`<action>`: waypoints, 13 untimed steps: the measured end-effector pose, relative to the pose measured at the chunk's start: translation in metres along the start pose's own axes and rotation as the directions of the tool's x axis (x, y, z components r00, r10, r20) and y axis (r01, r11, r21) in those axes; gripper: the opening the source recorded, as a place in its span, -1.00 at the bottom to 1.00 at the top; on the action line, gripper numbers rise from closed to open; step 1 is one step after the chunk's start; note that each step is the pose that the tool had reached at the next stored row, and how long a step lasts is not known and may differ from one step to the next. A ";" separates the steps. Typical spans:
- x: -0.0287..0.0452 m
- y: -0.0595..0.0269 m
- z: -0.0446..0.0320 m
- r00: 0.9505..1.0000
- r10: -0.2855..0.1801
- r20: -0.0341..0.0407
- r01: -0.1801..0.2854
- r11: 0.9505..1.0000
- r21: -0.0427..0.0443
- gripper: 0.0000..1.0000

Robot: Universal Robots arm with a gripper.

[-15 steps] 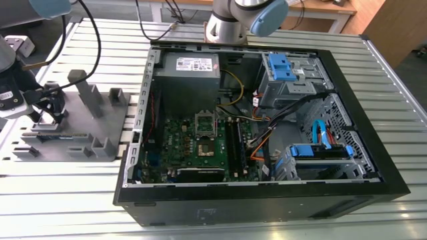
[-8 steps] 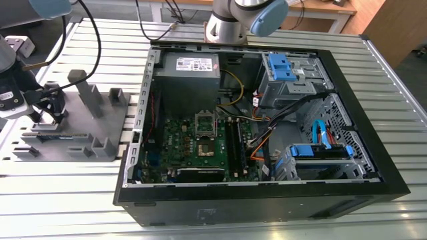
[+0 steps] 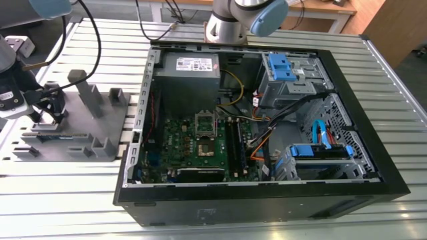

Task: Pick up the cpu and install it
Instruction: 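Pick up the cpu and move it towards the insertion slot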

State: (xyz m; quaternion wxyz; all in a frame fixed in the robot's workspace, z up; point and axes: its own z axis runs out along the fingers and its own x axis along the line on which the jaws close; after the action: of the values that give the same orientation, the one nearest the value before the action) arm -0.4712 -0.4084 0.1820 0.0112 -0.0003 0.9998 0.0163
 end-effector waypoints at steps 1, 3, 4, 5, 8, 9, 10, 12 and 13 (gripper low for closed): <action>-0.0002 0.0000 0.0001 1.000 0.000 -0.006 0.000 1.000 0.000 0.13; -0.0002 0.0000 0.0001 1.000 0.000 -0.014 0.000 1.000 0.000 0.13; -0.0002 0.0000 0.0001 1.000 0.001 -0.014 -0.001 1.000 0.000 0.13; -0.0002 0.0000 0.0000 1.000 0.001 -0.015 -0.001 1.000 0.000 0.13; -0.0005 0.0000 0.0000 1.000 0.000 -0.015 0.000 1.000 0.000 0.13; -0.0009 0.0000 0.0000 1.000 0.000 -0.015 0.000 1.000 0.000 0.13; -0.0009 0.0000 0.0000 1.000 0.000 -0.015 0.000 1.000 0.000 0.13; -0.0009 0.0000 0.0000 1.000 0.000 -0.015 0.000 1.000 0.000 0.13; -0.0009 0.0000 0.0000 1.000 0.000 -0.015 0.000 1.000 0.000 0.13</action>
State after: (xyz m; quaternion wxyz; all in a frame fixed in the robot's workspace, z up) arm -0.4703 -0.4084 0.1820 0.0038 -0.0002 0.9999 0.0163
